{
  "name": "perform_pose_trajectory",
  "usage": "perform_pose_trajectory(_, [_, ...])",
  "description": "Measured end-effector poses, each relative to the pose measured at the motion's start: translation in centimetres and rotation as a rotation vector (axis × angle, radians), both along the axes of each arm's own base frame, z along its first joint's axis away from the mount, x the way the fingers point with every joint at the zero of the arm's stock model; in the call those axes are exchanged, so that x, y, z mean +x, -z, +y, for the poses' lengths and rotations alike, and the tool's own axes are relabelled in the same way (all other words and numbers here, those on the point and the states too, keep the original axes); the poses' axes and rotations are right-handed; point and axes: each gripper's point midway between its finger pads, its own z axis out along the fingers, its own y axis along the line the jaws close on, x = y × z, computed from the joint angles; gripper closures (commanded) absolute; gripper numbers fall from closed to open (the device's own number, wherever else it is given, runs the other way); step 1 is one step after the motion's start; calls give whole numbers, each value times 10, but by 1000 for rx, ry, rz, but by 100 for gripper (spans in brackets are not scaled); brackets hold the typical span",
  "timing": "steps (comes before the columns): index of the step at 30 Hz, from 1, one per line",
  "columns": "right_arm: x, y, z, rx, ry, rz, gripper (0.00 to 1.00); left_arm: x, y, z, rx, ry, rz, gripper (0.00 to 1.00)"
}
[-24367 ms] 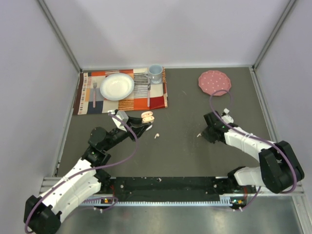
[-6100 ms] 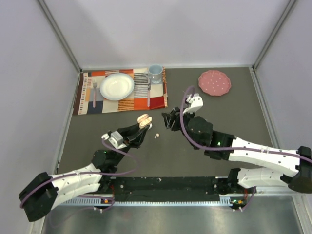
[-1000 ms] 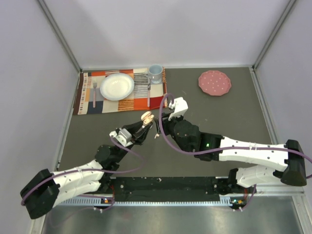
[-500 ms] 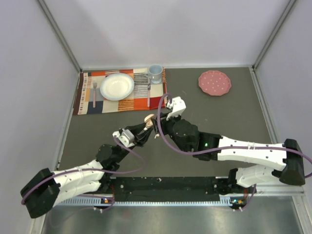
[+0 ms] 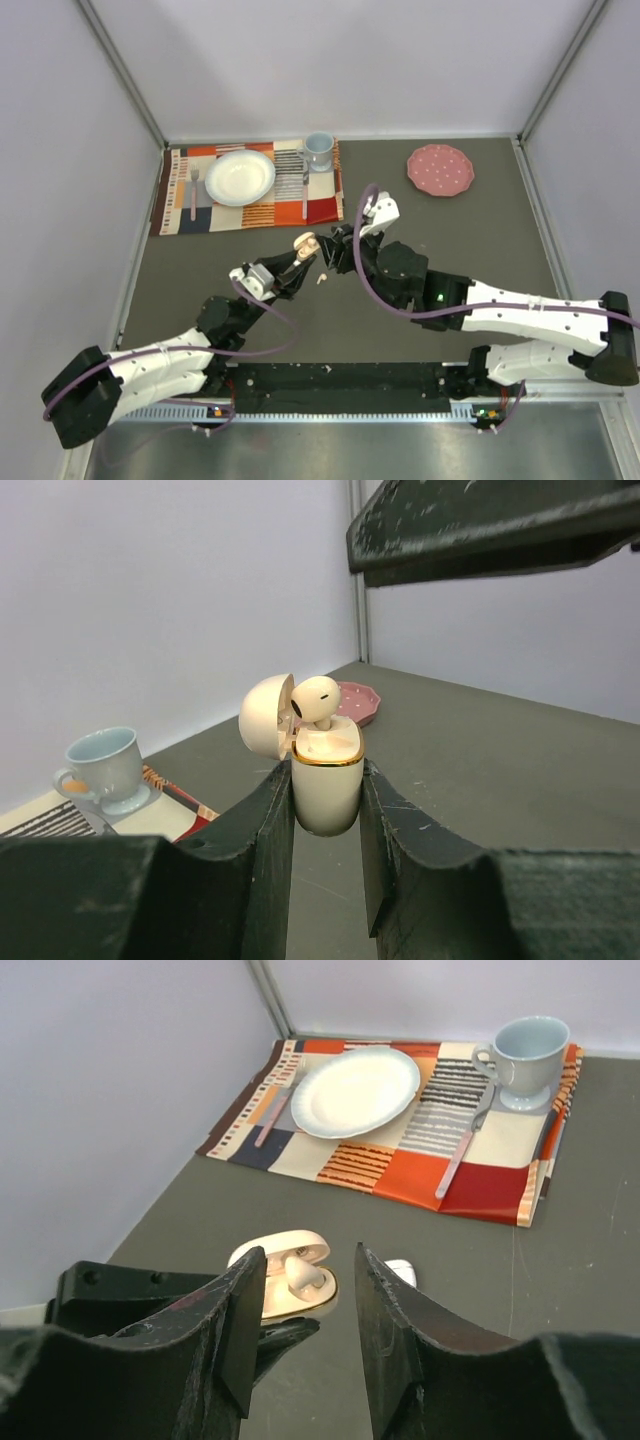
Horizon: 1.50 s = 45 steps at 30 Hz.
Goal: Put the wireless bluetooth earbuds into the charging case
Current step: Adjust the left earbud in the charging case.
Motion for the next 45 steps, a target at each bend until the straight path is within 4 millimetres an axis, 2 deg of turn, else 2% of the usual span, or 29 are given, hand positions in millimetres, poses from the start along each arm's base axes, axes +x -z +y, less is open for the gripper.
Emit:
perform_pose_trajectory(11, [14,31,8,-35,13,74,60,-5,-12,3,-32,11,-28,100])
perform_pose_trajectory(28, [11,38,14,11,-6,139,64,-4,-8,3,-31,8,-11,100])
perform_pose_trajectory(36, [12,52,5,-49,25,159,65,-4,-10,5,-47,4,-7,100])
perform_pose_trajectory(40, [13,54,1,-66,37,158,54,-4,-13,7,-58,-2,-11,100])
perform_pose_trajectory(45, [15,46,-7,-71,56,134,47,-4,-14,8,-64,-4,-12,100])
